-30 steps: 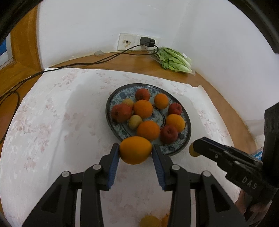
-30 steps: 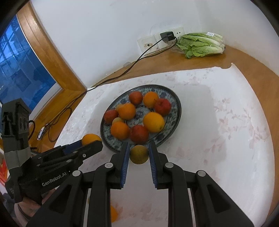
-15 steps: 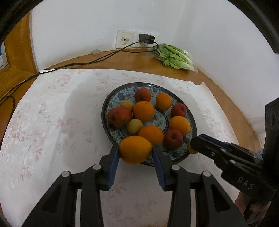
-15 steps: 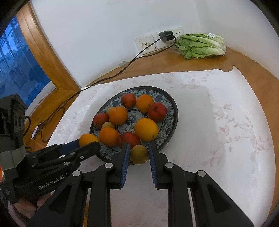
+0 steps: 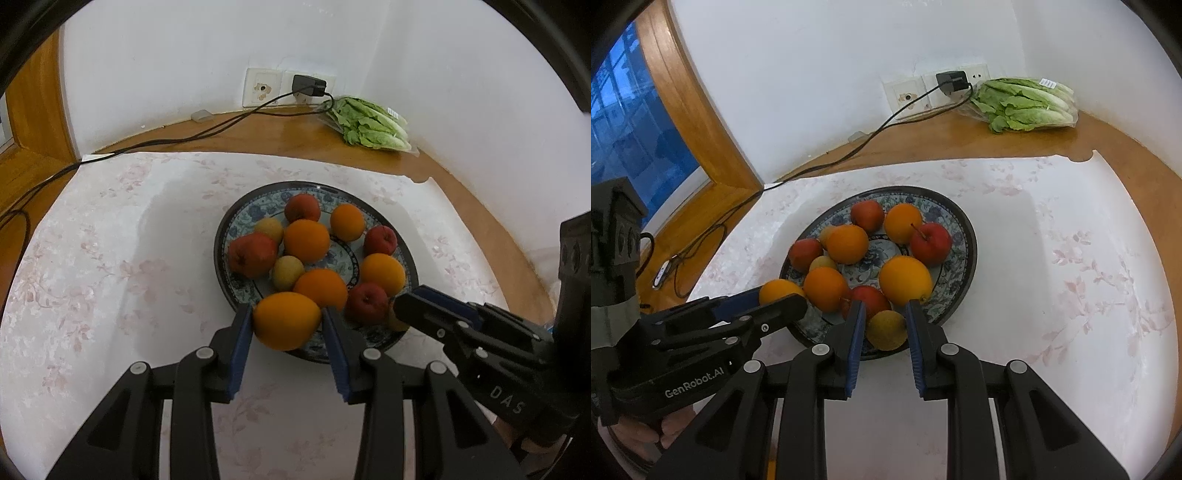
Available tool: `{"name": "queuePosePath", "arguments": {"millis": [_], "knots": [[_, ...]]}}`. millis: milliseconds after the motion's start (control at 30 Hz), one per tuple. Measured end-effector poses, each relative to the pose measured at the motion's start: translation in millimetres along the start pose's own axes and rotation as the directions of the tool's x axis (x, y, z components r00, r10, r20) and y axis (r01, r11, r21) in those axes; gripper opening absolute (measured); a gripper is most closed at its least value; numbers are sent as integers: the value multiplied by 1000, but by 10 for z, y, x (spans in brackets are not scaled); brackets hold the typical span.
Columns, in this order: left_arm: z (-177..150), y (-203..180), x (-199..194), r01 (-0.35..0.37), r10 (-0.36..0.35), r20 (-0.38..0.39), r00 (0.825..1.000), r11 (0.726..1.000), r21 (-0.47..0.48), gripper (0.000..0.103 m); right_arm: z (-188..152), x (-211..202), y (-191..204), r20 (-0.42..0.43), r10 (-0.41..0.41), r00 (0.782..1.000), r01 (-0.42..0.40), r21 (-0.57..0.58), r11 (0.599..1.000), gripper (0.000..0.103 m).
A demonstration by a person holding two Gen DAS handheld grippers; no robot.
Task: Organize fruits
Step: 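Open both tools to set the orange and yellow-green fruit on the plate, then withdraw both open tools toward the last orange and yellow-green fruit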
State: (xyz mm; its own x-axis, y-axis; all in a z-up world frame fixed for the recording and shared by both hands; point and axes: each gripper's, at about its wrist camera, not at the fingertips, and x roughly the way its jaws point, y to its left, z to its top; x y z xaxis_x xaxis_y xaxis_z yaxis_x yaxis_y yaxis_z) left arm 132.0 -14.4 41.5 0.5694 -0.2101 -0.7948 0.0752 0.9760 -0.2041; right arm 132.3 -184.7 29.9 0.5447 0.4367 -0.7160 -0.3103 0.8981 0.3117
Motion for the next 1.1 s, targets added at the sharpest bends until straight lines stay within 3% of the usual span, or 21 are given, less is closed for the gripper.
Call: {"name": "queuePosePath", "arguments": {"millis": [300, 1100], "knots": [[-24, 6, -116, 0, 0, 5, 1000, 1000, -7, 44, -4, -123, 27, 22, -3, 1000, 3, -6, 1000, 35], [-438, 67, -651, 12, -13, -18, 1000, 998, -54, 45, -413, -637, 379, 0, 19, 1000, -19, -57, 998, 36]]}}
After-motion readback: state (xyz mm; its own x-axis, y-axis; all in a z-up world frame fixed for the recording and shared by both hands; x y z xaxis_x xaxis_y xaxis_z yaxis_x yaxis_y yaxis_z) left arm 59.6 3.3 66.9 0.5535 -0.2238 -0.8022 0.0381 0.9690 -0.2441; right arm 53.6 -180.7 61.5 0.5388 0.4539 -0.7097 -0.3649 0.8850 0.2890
